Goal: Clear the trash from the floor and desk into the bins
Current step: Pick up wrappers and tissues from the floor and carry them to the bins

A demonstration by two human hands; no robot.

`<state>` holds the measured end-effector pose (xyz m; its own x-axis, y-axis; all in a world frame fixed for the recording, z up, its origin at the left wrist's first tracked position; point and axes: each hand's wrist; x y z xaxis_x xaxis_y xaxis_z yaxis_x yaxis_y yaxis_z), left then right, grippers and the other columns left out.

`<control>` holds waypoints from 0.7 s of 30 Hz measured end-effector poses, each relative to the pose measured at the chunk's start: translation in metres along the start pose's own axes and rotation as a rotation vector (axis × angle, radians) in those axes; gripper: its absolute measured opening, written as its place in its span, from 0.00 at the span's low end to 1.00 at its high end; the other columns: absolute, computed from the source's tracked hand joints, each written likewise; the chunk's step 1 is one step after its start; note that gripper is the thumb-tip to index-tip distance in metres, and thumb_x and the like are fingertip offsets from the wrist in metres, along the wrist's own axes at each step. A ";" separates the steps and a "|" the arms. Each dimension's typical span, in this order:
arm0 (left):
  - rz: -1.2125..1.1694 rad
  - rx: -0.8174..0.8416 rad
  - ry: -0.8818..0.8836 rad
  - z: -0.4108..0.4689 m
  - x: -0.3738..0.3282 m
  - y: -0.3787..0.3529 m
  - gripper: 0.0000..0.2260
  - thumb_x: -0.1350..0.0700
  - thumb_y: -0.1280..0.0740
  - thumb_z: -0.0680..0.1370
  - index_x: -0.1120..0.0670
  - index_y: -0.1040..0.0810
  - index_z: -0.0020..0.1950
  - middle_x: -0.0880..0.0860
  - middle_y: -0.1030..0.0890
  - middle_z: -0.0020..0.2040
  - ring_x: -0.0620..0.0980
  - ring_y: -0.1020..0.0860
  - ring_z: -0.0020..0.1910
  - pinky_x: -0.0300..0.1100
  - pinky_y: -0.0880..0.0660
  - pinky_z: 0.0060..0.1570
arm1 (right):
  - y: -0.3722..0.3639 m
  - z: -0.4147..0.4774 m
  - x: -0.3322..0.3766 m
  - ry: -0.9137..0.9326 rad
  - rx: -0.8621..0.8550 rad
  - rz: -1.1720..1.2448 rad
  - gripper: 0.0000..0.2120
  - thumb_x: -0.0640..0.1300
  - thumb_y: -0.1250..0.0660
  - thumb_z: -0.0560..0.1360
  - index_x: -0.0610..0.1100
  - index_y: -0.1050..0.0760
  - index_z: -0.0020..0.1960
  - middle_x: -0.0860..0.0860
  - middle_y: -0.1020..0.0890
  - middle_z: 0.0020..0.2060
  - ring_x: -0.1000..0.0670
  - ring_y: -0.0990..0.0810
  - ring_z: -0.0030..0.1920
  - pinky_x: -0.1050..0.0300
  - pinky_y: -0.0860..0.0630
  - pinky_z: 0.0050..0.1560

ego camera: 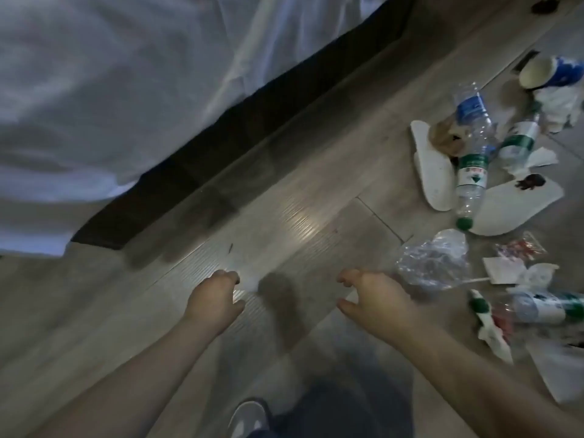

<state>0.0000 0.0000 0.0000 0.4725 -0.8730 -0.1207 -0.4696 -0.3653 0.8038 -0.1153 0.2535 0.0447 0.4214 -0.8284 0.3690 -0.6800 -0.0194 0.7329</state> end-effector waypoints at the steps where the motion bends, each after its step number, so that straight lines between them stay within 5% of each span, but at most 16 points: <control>1: 0.006 0.001 -0.003 0.008 0.003 -0.007 0.18 0.49 0.31 0.73 0.53 0.25 0.61 0.53 0.24 0.59 0.53 0.22 0.56 0.43 0.26 0.54 | -0.007 0.008 -0.002 0.014 0.008 -0.003 0.22 0.53 0.35 0.75 0.49 0.29 0.68 0.51 0.22 0.61 0.48 0.23 0.60 0.56 0.27 0.58; 7: 0.110 -0.074 -0.064 0.081 0.033 -0.077 0.15 0.50 0.31 0.72 0.53 0.25 0.56 0.54 0.24 0.56 0.56 0.23 0.55 0.46 0.27 0.50 | -0.079 0.080 -0.023 0.197 -0.089 -0.053 0.20 0.53 0.35 0.75 0.51 0.29 0.66 0.53 0.23 0.60 0.52 0.24 0.59 0.59 0.28 0.56; 12: 0.224 -0.099 -0.226 0.107 0.050 -0.089 0.24 0.45 0.32 0.72 0.49 0.29 0.66 0.54 0.26 0.60 0.57 0.25 0.59 0.45 0.28 0.56 | -0.103 0.087 -0.033 0.282 -0.123 -0.055 0.19 0.54 0.35 0.76 0.51 0.28 0.66 0.54 0.22 0.59 0.54 0.24 0.58 0.59 0.28 0.58; 21: 0.167 -0.076 -0.347 0.099 0.024 -0.107 0.07 0.50 0.34 0.76 0.53 0.24 0.48 0.52 0.22 0.51 0.53 0.24 0.54 0.43 0.30 0.51 | -0.110 0.040 -0.063 0.146 -0.142 -0.018 0.20 0.54 0.33 0.74 0.52 0.27 0.65 0.56 0.21 0.56 0.55 0.23 0.57 0.60 0.27 0.56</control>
<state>-0.0126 -0.0140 -0.1463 0.1080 -0.9806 -0.1637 -0.4560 -0.1952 0.8683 -0.0911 0.2852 -0.0820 0.5221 -0.7387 0.4263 -0.5844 0.0543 0.8097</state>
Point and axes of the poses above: each hand's wrist, its own z-axis towards the middle knuckle, its own y-axis out of the back of the hand, x = y × z
